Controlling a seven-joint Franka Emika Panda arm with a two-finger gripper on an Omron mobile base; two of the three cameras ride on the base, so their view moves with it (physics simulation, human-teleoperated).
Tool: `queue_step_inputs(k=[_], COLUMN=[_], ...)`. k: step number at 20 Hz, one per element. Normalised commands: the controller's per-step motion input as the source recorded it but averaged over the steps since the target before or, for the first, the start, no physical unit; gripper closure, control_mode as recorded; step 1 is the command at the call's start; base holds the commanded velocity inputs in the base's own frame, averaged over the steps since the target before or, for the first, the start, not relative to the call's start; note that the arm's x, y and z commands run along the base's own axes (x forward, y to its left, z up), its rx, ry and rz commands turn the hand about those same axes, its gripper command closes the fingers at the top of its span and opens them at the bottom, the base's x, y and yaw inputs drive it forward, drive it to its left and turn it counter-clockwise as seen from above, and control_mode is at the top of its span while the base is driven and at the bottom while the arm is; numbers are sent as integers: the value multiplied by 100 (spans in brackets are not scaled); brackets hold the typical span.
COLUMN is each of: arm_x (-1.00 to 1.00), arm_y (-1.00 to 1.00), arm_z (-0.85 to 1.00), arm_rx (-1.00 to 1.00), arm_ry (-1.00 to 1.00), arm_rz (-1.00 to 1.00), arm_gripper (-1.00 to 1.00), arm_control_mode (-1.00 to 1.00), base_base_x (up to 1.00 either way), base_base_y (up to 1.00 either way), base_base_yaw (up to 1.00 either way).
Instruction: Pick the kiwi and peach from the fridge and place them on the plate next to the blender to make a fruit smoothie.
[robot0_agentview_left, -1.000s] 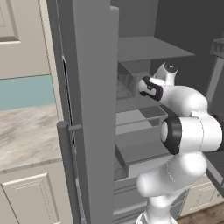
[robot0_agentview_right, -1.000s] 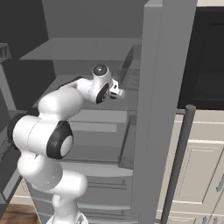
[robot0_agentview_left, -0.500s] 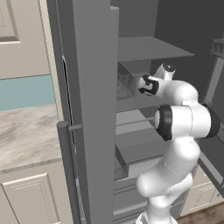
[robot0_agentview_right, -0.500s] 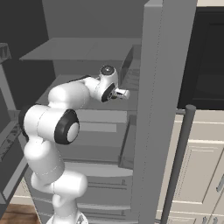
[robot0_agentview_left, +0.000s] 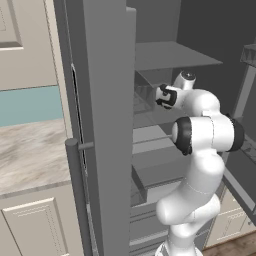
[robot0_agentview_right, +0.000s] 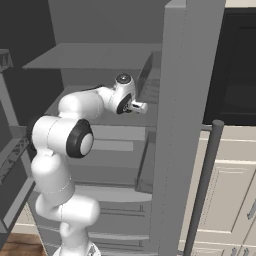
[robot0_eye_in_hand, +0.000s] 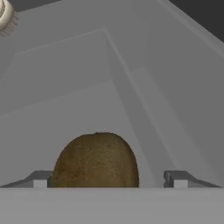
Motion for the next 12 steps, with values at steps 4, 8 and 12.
queue_step_inputs(k=[4,8,12], arm_x=[2,-2,-62], arm_y=[0,0,0], arm_z=[-16,0,0], arm_rx=[2,0,0], arm_ry=[-2,0,-14], arm_rz=[0,0,0], arm_gripper=[100,100,100], arm_control_mode=[-100,-100,-100], base_base_x=[0,0,0], base_base_y=[0,0,0], base_base_yaw=[0,0,0])
